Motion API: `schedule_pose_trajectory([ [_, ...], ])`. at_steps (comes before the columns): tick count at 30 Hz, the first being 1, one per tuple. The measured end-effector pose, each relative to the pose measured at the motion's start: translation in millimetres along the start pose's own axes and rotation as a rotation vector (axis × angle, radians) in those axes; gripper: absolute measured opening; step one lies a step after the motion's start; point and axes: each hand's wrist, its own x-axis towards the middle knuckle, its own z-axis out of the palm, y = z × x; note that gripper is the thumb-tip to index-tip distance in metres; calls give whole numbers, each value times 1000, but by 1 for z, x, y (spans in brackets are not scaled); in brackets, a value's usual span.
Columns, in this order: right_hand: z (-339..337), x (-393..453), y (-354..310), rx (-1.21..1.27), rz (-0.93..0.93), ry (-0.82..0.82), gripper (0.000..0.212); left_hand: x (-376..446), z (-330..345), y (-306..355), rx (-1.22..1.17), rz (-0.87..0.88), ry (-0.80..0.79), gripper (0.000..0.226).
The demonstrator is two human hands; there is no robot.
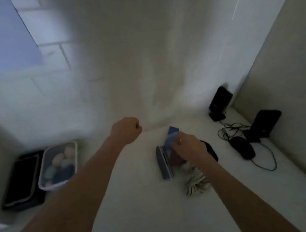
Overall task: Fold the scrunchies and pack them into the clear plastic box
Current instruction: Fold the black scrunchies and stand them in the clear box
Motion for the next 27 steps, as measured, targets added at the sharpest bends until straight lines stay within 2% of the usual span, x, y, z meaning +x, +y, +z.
schedule_pose_trajectory([
  [1,15,-2,3,-5,-19,-49,20,-2,11,-4,9,-28,-39,23],
  [5,77,-5,10,-23,-64,-52,28,5,72,-24,-129,-37,-63,31],
  [8,107,2,16,-57,-93,18,37,25,99,-26,-459,-95,-77,26],
  [10,121,8,24,-77,-113,90,35,38,110,-26,-740,-128,-161,15],
  [13,136,15,33,-61,-142,179,39,43,124,-31,-970,-36,-158,16],
  [18,145,22,35,-135,-271,263,40,44,138,-35,-1107,83,-88,26],
  [23,144,22,28,-253,-402,278,44,24,141,-60,-1164,208,-140,50],
  [27,144,13,15,-453,-426,386,41,-17,138,-86,-1229,285,-93,48],
])
